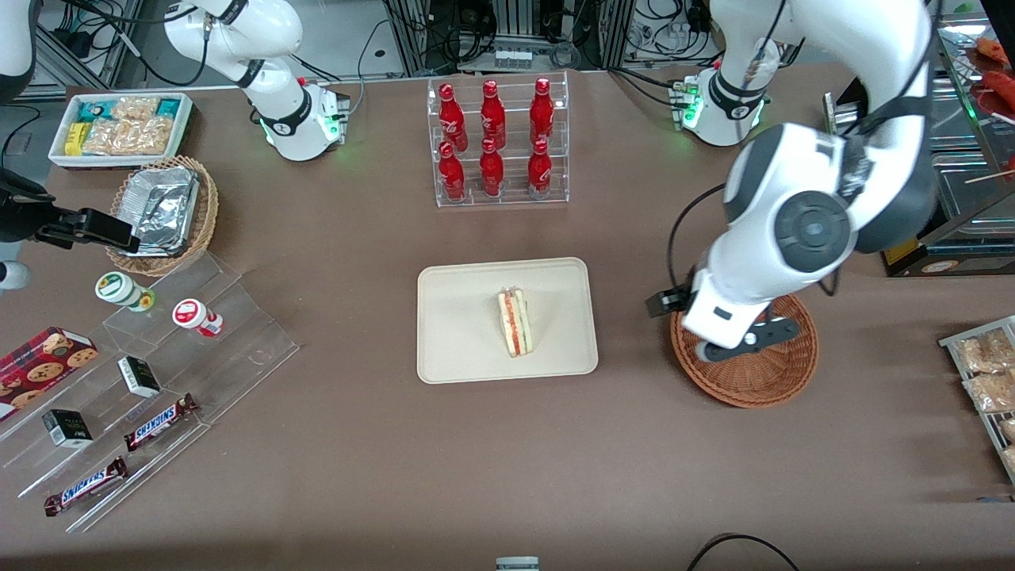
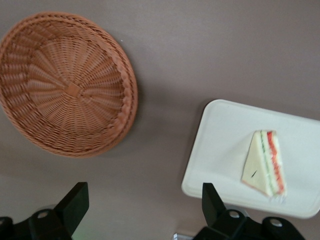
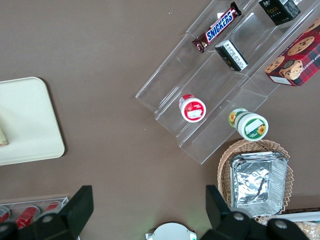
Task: Place sandwich from basket to tray
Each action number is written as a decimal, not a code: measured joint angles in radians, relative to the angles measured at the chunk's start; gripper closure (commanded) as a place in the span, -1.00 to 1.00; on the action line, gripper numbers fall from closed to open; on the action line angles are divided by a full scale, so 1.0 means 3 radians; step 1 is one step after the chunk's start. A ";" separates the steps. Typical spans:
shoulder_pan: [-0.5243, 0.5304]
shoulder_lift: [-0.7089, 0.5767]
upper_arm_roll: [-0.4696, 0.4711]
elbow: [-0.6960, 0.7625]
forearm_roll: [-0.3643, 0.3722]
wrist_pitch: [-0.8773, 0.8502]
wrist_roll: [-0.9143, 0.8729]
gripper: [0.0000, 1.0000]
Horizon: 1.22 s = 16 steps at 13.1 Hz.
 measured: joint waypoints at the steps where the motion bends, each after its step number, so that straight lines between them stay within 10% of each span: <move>1: 0.0171 -0.0094 -0.0112 -0.0049 0.0021 -0.0071 0.0174 -1.00; 8: 0.1329 -0.0798 -0.0787 -0.0538 0.0179 -0.0488 0.1259 -1.00; 16: 0.1471 -0.1189 -0.0727 -0.0626 0.0212 -0.0838 0.1465 -1.00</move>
